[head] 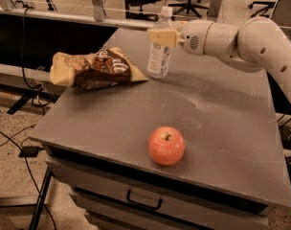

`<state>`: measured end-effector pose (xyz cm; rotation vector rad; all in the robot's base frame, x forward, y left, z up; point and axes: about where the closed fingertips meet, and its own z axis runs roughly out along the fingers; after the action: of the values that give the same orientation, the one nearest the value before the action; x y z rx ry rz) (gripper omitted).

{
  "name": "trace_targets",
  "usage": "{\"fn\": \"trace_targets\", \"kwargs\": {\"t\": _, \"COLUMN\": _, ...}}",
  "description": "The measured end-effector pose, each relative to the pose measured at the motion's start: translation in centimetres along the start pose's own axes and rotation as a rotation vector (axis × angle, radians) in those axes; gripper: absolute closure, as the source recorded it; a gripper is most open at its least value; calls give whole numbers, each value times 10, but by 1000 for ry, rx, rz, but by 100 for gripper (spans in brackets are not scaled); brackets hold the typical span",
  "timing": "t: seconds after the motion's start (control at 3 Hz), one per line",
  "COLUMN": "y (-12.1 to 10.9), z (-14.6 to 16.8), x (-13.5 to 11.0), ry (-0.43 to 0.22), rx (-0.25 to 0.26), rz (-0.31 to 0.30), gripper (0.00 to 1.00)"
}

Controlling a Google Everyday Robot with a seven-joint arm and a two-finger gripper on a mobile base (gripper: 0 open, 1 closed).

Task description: Move blue plastic bottle near brown chip bag

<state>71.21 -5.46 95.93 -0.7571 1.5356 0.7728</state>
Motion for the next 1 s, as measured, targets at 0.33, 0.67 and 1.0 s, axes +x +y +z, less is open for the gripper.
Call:
{"fn": "trace_targets", "kwargs": {"t": 0.33, "y": 11, "z": 6, "x": 5, "ry": 4, "rx": -35, "rz": -13, "gripper": 13}}
{"fn": "trace_targets", "kwargs": {"t": 0.67, "y": 14, "z": 8, "x": 8, "ry": 20, "rx": -42, "rz": -49, "gripper": 0}}
{"fn": "trace_targets", "kwargs": {"t": 1.0, "y": -10, "z": -12, "x": 3, "ry": 50, "rx": 14, "rz": -138, "gripper": 0}}
